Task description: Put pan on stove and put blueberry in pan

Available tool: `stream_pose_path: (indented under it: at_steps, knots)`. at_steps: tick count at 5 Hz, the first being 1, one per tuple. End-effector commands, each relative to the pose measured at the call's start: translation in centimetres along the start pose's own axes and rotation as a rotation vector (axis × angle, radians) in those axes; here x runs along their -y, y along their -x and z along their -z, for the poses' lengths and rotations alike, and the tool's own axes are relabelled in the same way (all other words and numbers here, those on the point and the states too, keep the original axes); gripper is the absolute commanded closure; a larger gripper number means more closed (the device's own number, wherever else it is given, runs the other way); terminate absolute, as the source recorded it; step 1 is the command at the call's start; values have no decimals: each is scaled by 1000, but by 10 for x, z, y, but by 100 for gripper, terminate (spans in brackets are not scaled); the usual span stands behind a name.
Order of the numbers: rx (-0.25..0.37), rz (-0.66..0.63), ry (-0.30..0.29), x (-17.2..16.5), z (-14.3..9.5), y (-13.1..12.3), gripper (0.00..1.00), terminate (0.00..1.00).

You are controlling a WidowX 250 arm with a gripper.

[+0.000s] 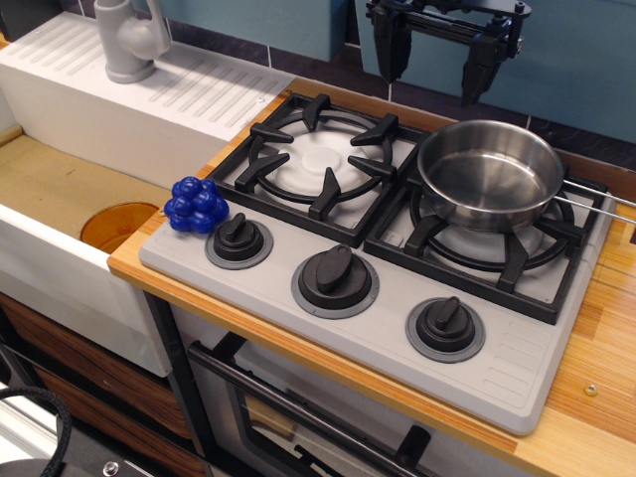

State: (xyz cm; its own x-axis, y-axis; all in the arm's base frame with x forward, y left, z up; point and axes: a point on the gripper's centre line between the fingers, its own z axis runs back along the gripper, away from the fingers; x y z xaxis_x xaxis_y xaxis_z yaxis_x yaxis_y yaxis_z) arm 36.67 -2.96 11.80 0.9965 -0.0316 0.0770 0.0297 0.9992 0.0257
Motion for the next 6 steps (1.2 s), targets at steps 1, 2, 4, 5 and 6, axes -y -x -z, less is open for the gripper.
stream_pose_path:
  at_steps: [1,2,4,5,6]
  knots:
    - [0,0,0,0,0,0,0,0]
    - [39,11,8,0,22,-5,0,0]
    - [105,37,41,-2,59,-12,0,0]
    - [98,39,32,-2,66,-13,0,0]
    - [69,13,18,2,63,-9,100,0]
